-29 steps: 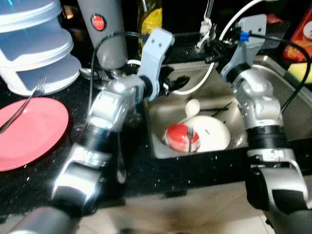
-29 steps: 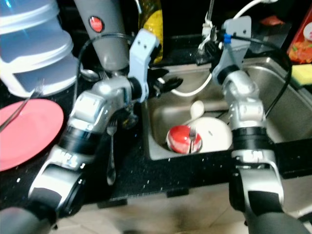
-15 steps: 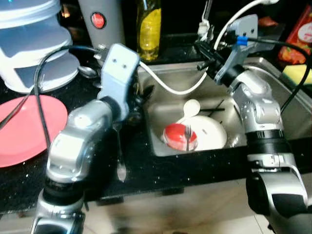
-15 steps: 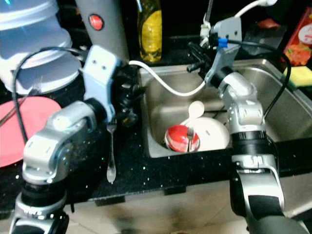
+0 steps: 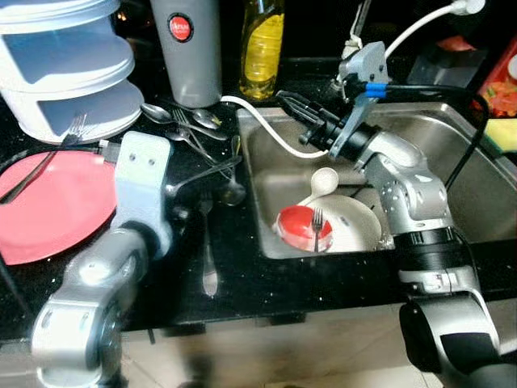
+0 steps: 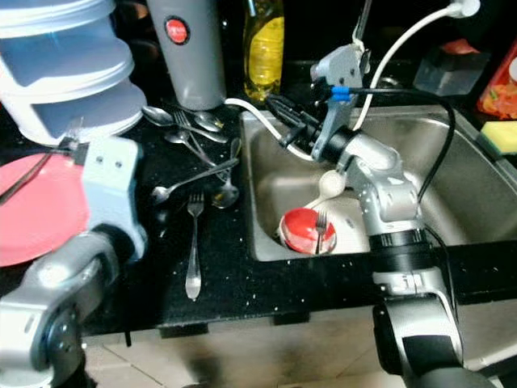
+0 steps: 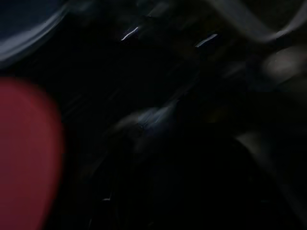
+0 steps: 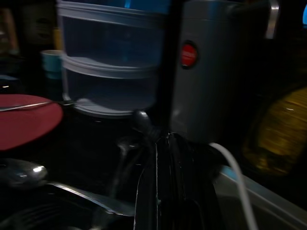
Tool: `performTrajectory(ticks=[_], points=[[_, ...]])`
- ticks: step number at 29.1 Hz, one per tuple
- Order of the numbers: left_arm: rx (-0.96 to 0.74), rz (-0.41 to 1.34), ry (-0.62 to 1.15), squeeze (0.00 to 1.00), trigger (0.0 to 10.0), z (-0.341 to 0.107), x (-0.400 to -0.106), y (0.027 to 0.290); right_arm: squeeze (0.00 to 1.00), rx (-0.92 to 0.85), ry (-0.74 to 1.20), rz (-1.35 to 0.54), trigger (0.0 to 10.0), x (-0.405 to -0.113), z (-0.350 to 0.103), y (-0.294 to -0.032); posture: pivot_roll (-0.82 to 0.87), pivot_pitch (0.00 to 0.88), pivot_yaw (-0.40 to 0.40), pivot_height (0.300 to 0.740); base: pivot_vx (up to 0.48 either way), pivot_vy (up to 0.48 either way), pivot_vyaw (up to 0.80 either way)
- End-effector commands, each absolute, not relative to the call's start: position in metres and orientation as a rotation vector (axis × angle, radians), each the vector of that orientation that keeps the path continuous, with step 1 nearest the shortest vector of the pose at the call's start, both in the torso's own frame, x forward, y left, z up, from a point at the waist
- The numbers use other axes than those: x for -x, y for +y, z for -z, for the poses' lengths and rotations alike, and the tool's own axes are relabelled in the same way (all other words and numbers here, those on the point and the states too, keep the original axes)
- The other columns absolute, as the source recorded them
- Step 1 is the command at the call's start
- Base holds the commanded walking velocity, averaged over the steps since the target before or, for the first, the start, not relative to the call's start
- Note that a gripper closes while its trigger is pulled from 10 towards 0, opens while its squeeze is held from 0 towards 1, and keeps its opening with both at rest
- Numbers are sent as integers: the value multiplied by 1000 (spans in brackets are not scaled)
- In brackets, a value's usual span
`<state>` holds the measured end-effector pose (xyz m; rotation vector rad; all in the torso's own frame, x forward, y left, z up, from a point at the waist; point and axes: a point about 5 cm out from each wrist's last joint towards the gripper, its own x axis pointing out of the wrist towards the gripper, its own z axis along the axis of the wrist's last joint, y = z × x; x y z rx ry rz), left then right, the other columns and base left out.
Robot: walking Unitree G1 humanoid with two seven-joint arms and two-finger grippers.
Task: Kitchen organization
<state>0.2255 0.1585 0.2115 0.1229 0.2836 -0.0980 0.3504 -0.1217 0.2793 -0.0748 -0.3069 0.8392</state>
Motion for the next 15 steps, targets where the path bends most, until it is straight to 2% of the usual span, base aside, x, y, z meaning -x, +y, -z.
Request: performTrajectory(ticks=[1, 3, 6, 7, 9, 10, 12, 15], points=[[-177, -53, 305, 0, 10000, -210, -225, 177, 0, 61, -294, -879, 10000, -347, -276, -114, 246, 27, -42, 740, 0, 0, 0], [-200, -101, 305, 0, 10000, -211, -226, 183, 0, 57, -294, -882, 10000, -347, -276, -112, 246, 27, -42, 740, 0, 0, 0], [-379, -186, 328, 0, 10000, -210, -226, 201, 0, 39, -295, -893, 10000, -348, -275, -106, 252, 25, -43, 740, 0, 0, 0], [-379, -186, 328, 0, 10000, -210, -226, 201, 0, 39, -295, -893, 10000, -348, -275, -106, 252, 25, -43, 740, 0, 0, 0], [-583, -176, 319, 0, 10000, -215, -224, 210, 0, 28, -298, -895, 10000, -349, -275, -103, 256, 24, -41, 740, 0, 0, 0], [-583, -176, 319, 0, 10000, -215, -224, 210, 0, 28, -298, -895, 10000, -349, -275, -103, 256, 24, -41, 740, 0, 0, 0], [-708, -148, 317, 0, 10000, -218, -222, 214, 0, 20, -298, -895, 10000, -349, -275, -102, 256, 26, -36, 740, 0, 0, 0], [-730, -133, 321, 0, 10000, -217, -222, 214, 0, 18, -298, -895, 10000, -349, -275, -102, 256, 26, -36, 740, 0, 0, 0]])
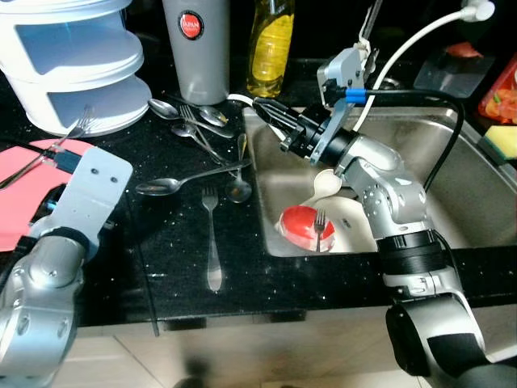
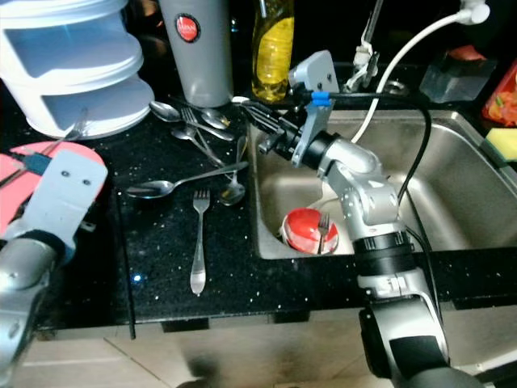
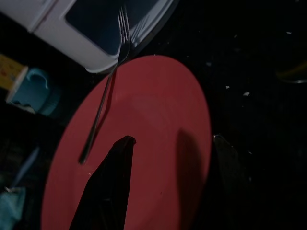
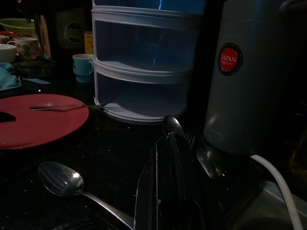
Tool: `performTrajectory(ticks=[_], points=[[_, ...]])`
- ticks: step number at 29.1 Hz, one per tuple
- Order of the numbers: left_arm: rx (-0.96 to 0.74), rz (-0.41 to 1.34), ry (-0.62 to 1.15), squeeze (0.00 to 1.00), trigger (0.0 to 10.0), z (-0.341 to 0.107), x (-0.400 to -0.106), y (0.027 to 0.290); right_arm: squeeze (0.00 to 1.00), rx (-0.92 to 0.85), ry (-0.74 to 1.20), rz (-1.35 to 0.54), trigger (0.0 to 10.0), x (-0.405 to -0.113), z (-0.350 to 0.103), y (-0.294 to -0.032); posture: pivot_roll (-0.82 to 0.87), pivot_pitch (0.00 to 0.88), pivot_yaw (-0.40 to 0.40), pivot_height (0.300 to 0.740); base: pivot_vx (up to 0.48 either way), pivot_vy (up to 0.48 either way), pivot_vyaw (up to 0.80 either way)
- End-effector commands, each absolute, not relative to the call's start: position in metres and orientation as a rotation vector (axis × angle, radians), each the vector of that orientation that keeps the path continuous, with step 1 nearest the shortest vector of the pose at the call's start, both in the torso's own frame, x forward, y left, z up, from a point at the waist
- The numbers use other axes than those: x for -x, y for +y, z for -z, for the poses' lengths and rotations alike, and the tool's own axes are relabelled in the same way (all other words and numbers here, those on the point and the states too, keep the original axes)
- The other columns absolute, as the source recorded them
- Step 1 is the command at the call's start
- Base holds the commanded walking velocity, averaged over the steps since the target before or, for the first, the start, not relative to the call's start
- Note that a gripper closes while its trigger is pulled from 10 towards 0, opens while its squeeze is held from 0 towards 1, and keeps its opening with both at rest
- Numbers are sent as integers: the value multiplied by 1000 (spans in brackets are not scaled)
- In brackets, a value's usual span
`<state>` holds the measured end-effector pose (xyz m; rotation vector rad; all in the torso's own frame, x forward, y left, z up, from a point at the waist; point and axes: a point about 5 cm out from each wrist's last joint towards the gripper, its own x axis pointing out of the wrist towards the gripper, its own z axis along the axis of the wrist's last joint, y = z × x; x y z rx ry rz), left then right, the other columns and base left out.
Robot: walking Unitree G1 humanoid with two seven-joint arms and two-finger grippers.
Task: Kitchen organization
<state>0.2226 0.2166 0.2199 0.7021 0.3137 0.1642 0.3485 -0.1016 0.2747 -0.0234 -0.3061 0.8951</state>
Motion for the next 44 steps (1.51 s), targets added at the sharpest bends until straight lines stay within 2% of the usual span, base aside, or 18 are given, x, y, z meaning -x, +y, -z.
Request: performTrajectory(ticks=[1, 7, 12, 13, 14, 15, 16, 19, 20, 22, 28, 36, 37, 38, 39, 40, 42, 44], points=[[-742, -117, 332, 0, 10000, -216, -221, 214, 0, 16, -297, -893, 10000, -349, -275, -101, 256, 27, -32, 740, 0, 0, 0], [-811, -41, 435, 0, 10000, -198, -216, 213, 0, 9, -297, -884, 10000, -348, -273, -102, 255, 26, -28, 740, 0, 0, 0], [-907, -47, 550, 0, 9882, -182, -209, 227, 0, 5, -300, -877, 10000, -349, -274, -103, 250, 26, -25, 740, 0, 0, 0], [-982, -59, 575, 0, 8118, -179, -207, 234, 0, 3, -300, -874, 10000, -349, -274, -104, 252, 28, -26, 740, 0, 0, 0], [-982, -59, 575, 0, 8118, -179, -207, 234, 0, 3, -300, -874, 10000, -349, -274, -104, 252, 28, -26, 740, 0, 0, 0], [-1055, -82, 601, 0, 5098, -175, -206, 242, 0, 3, -300, -872, 10000, -349, -274, -104, 252, 28, -26, 740, 0, 0, 0], [-1075, -89, 611, 0, 4471, -174, -205, 245, 0, 3, -300, -872, 10000, -349, -274, -104, 252, 28, -26, 740, 0, 0, 0], [-1124, -118, 641, 0, 3725, -170, -205, 253, 0, 3, -299, -873, 10000, -349, -274, -104, 251, 30, -29, 740, 0, 0, 0], [-1137, -129, 655, 0, 235, -167, -206, 257, 0, 3, -300, -874, 10000, -349, -274, -103, 251, 30, -29, 740, 0, 0, 0], [-1156, -132, 672, 0, 0, -162, -206, 260, 0, 2, -300, -876, 10000, -349, -274, -103, 251, 30, -29, 740, 0, 0, 0], [-1197, -122, 631, 0, 0, -162, -211, 258, 0, 3, -304, -877, 10000, -349, -276, -103, 244, 28, -39, 740, 0, 0, 0], [-1129, -158, 335, 0, 0, -196, -237, 234, 0, 4, -306, -874, 10000, -350, -277, -103, 238, 27, -42, 740, 0, 0, 0], [-1028, -154, 280, 0, 2824, -204, -242, 225, 0, 4, -306, -875, 10000, -350, -277, -103, 238, 27, -42, 740, 0, 0, 0], [-1028, -154, 280, 0, 2824, -204, -242, 225, 0, 4, -306, -875, 10000, -350, -277, -103, 238, 27, -42, 740, 0, 0, 0], [-890, -85, 222, 0, 10000, -213, -246, 209, 0, 5, -307, -875, 10000, -350, -278, -103, 235, 24, -44, 740, 0, 0, 0], [-890, -85, 222, 0, 10000, -213, -246, 209, 0, 5, -307, -875, 10000, -350, -278, -103, 235, 24, -44, 740, 0, 0, 0], [-675, 81, 128, 0, 10000, -227, -248, 180, 0, 7, -307, -873, 10000, -350, -278, -104, 229, 22, -44, 740, 0, 0, 0], [-588, 167, 75, 0, 10000, -235, -248, 166, 0, 8, -308, -873, 10000, -350, -278, -104, 229, 22, -44, 740, 0, 0, 0]])
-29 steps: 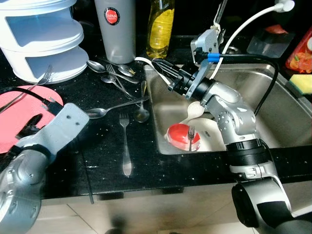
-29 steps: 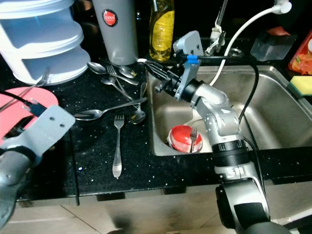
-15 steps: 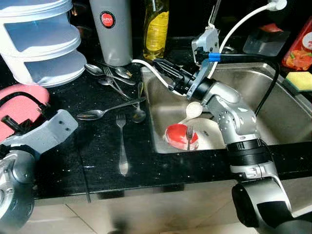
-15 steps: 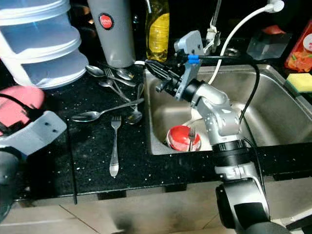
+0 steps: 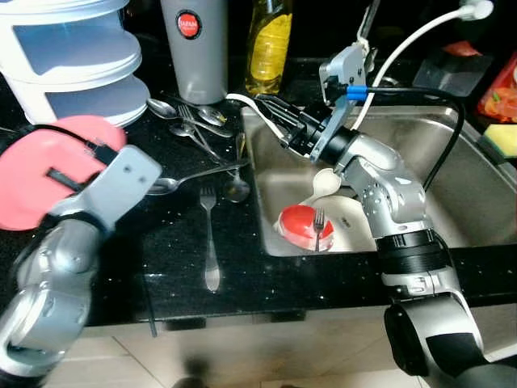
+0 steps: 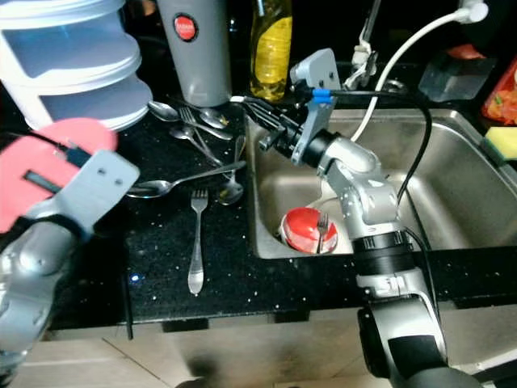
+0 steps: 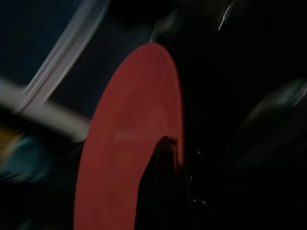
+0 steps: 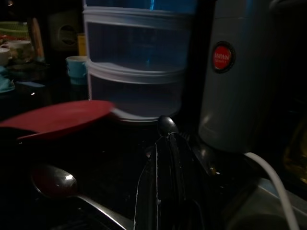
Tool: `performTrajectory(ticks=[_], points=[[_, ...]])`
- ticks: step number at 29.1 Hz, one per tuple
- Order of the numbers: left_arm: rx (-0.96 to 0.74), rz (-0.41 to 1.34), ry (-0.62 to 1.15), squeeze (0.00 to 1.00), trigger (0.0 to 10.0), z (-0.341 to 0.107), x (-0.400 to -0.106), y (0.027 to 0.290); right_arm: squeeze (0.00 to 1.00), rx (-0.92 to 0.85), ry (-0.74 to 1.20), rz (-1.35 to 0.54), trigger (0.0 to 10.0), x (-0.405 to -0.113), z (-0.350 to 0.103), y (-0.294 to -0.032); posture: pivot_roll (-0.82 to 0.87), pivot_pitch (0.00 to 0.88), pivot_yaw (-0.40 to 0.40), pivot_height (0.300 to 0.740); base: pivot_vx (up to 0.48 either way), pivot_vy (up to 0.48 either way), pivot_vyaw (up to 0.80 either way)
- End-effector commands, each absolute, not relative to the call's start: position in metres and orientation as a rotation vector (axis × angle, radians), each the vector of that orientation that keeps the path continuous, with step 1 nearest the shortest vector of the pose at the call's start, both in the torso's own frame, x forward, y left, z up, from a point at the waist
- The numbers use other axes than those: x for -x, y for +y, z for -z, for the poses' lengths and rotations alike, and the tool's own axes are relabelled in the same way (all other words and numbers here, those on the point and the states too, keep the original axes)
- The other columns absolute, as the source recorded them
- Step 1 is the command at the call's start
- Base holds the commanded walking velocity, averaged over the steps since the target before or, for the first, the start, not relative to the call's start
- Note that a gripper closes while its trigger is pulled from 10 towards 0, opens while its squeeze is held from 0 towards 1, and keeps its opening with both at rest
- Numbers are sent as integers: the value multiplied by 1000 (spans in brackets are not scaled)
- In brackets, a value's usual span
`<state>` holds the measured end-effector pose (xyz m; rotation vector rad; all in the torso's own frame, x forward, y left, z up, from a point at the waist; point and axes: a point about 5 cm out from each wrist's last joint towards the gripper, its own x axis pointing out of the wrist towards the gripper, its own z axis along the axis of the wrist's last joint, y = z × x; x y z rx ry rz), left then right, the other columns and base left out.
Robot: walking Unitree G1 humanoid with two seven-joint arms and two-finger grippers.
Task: Kitchen organization
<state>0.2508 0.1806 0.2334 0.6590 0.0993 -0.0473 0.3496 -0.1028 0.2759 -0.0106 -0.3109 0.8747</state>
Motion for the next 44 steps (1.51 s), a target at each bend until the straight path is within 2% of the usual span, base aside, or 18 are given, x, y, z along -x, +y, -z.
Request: performTrajectory(ticks=[1, 4, 11, 14, 16, 17, 19, 21, 23, 26, 28, 29, 33, 34, 36, 37, 44], points=[[-541, 215, 43, 0, 10000, -240, -247, 159, 0, 8, -308, -872, 10000, -350, -278, -104, 229, 22, -44, 740, 0, 0, 0], [-472, 313, -29, 0, 10000, -251, -245, 143, 0, 10, -310, -869, 10000, -351, -279, -104, 221, 18, -43, 740, 0, 0, 0], [-478, 468, -146, 0, 10000, -269, -238, 121, 0, 11, -317, -845, 10000, -353, -281, -107, 211, 8, -40, 740, 0, 0, 0], [-479, 553, -194, 0, 10000, -276, -231, 112, 0, 9, -325, -801, 10000, -356, -284, -113, 211, 8, -40, 740, 0, 0, 0], [-513, 663, -242, 0, 10000, -285, -225, 103, 0, -22, -337, -691, 10000, -366, -290, -125, 206, 2, -39, 740, 0, 0, 0], [-605, 716, -245, 0, 10000, -283, -223, 100, 0, -49, -341, -625, 10000, -371, -293, -133, 207, 0, -49, 740, 0, 0, 0], [-672, 752, -241, 0, 10000, -282, -223, 99, 0, -67, -343, -583, 10000, -375, -295, -138, 207, 0, -49, 740, 0, 0, 0], [-855, 795, -240, 0, 10000, -279, -230, 98, 0, -117, -358, -457, 10000, -383, -302, -155, 205, 0, -50, 740, 0, 0, 0], [-855, 795, -240, 0, 10000, -279, -230, 98, 0, -117, -358, -457, 10000, -383, -302, -155, 205, 0, -50, 740, 0, 0, 0], [-978, 797, -314, 0, 10000, -286, -249, 88, 0, -178, -387, -275, 10000, -390, -310, -184, 184, 0, -35, 740, 0, 0, 0], [-978, 796, -329, 0, 10000, -288, -253, 85, 0, -185, -392, -249, 10000, -389, -311, -189, 184, 0, -35, 740, 0, 0, 0], [-955, 826, -359, 0, 10000, -290, -257, 76, 0, -195, -403, -188, 10000, -389, -312, -201, 172, 0, -28, 740, 0, 0, 0], [-984, 874, -385, 0, 10000, -287, -258, 66, 0, -206, -406, -139, 10000, -388, -311, -210, 172, 0, -28, 740, 0, 0, 0], [-1031, 957, -405, 0, 10000, -282, -259, 56, 0, -209, -408, -75, 10000, -388, -311, -220, 150, 0, -16, 740, 0, 0, 0], [-1003, 1049, -403, 0, 10000, -279, -258, 49, 0, -213, -410, -31, 10000, -389, -310, -227, 150, 0, -16, 740, 0, 0, 0], [-1003, 1049, -403, 0, 10000, -279, -258, 49, 0, -213, -410, -31, 10000, -389, -310, -227, 150, 0, -16, 740, 0, 0, 0], [-865, 1368, -362, 0, 10000, -276, -263, 28, 0, -181, -430, 32, 10000, -387, -313, -236, 114, 0, 11, 740, 0, 0, 0]])
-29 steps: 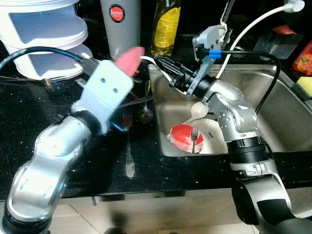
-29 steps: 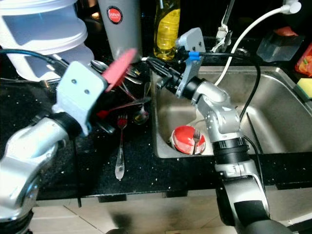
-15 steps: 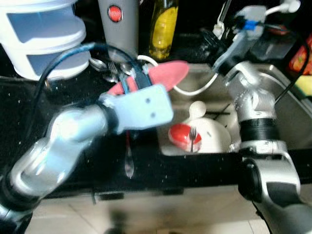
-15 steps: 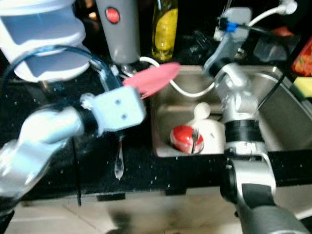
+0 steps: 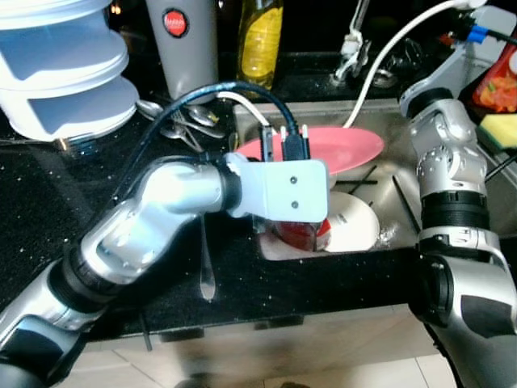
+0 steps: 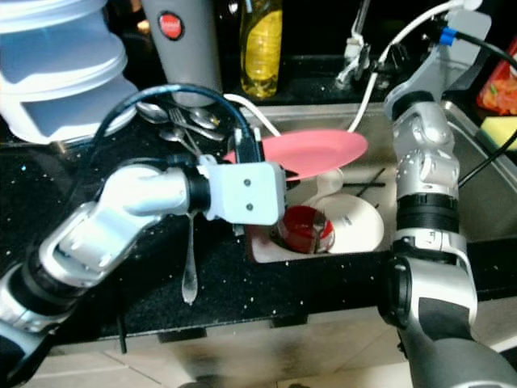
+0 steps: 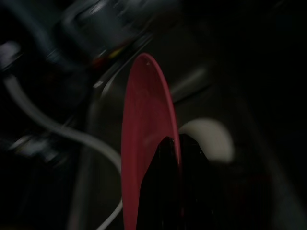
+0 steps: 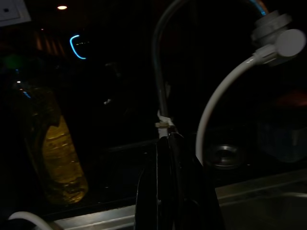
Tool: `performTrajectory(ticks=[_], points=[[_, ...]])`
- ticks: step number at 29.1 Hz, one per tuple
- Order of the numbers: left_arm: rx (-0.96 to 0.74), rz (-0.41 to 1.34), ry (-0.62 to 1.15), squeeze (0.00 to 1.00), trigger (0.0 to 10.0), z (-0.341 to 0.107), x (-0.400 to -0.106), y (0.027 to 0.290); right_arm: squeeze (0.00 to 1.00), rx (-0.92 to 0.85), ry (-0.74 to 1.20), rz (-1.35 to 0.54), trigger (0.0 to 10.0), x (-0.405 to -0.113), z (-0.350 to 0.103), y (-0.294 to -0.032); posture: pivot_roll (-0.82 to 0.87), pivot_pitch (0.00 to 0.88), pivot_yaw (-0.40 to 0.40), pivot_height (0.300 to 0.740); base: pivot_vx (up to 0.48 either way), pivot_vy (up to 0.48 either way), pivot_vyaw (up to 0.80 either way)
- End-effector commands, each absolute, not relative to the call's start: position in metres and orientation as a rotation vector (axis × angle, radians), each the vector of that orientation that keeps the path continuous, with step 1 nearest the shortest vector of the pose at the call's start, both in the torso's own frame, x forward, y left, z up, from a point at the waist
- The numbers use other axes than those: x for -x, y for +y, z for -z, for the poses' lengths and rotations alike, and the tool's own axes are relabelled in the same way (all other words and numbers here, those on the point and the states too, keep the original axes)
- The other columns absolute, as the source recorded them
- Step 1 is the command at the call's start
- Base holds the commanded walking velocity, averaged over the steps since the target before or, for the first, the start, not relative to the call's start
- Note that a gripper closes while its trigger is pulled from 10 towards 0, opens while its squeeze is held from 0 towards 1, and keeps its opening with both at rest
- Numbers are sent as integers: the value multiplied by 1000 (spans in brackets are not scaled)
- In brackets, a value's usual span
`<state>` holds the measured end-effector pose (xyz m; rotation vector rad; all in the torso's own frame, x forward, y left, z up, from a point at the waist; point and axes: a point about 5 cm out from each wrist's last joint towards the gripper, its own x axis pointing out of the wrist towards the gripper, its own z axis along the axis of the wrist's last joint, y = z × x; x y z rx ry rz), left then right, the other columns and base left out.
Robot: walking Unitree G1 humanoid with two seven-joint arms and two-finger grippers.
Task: Kitchen organization
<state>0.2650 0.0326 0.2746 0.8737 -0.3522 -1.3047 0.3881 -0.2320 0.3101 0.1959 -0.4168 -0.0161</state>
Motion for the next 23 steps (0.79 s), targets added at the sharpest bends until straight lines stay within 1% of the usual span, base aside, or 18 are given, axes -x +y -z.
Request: performTrajectory(ticks=[1, 4, 6, 7, 9, 10, 11, 13, 14, 15, 16, 17, 18, 19, 20, 21, 22, 23], points=[[-858, 1411, -339, 0, 10000, -273, -263, 26, 0, -180, -430, 34, 10000, -387, -313, -236, 113, 0, 12, 740, 0, 0, 0], [-850, 1481, -296, 0, 10000, -268, -266, 24, 0, -179, -433, 38, 10000, -387, -313, -236, 112, 0, 13, 740, 0, 0, 0], [-846, 1495, -277, 0, 10000, -266, -269, 24, 0, -177, -434, 40, 10000, -387, -314, -236, 111, 0, 16, 740, 0, 0, 0], [-795, 1507, -230, 1000, 10000, -262, -275, 22, 0, -173, -436, 41, 10000, -388, -314, -235, 112, 0, 16, 740, 0, 0, 0], [-795, 1507, -230, 1000, 10000, -262, -275, 22, 0, -173, -436, 41, 10000, -388, -314, -235, 112, 0, 16, 740, 0, 0, 0], [-756, 1514, -197, 1000, 10000, -259, -280, 21, 0, -169, -437, 42, 10000, -388, -313, -234, 112, 0, 16, 740, 0, 0, 0], [-756, 1514, -197, 1000, 10000, -259, -280, 21, 0, -169, -437, 42, 10000, -388, -313, -234, 112, 0, 16, 740, 0, 0, 0], [-614, 1519, -139, 1000, 10000, -252, -289, 21, 0, -164, -438, 42, 10000, -388, -312, -232, 107, 0, 22, 740, 0, 0, 0], [-614, 1519, -139, 1000, 10000, -252, -289, 21, 0, -164, -438, 42, 10000, -388, -312, -232, 107, 0, 22, 740, 0, 0, 0], [-543, 1499, -164, 1000, 10000, -259, -292, 23, 0, -163, -438, 43, 10000, -388, -312, -231, 103, 0, 22, 740, 0, 0, 0], [-466, 1455, -214, 0, 10000, -273, -296, 27, 0, -163, -438, 43, 10000, -387, -311, -231, 103, 0, 24, 740, 0, 0, 0], [-466, 1455, -214, 0, 10000, -273, -296, 27, 0, -163, -438, 43, 10000, -387, -311, -231, 103, 0, 24, 740, 0, 0, 0], [-421, 1424, -252, 0, 10000, -283, -298, 31, 0, -162, -437, 44, 10000, -387, -311, -231, 103, 0, 24, 740, 0, 0, 0], [-366, 1347, -311, 0, 10000, -299, -302, 38, 0, -163, -437, 42, 10000, -387, -311, -230, 103, 0, 25, 740, 0, 0, 0], [-286, 1231, -368, 0, 10000, -316, -309, 48, 0, -165, -435, 33, 10000, -387, -310, -228, 105, 0, 24, 740, 0, 0, 0], [-286, 1231, -368, 0, 10000, -316, -309, 48, 0, -165, -435, 33, 10000, -387, -310, -228, 105, 0, 24, 740, 0, 0, 0], [-231, 1154, -400, 0, 10000, -326, -313, 55, 0, -166, -434, 26, 10000, -387, -310, -226, 106, 0, 23, 740, 0, 0, 0], [-162, 1018, -442, 0, 10000, -339, -318, 69, 0, -163, -427, 0, 10000, -387, -308, -221, 107, 0, 21, 740, 0, 0, 0]])
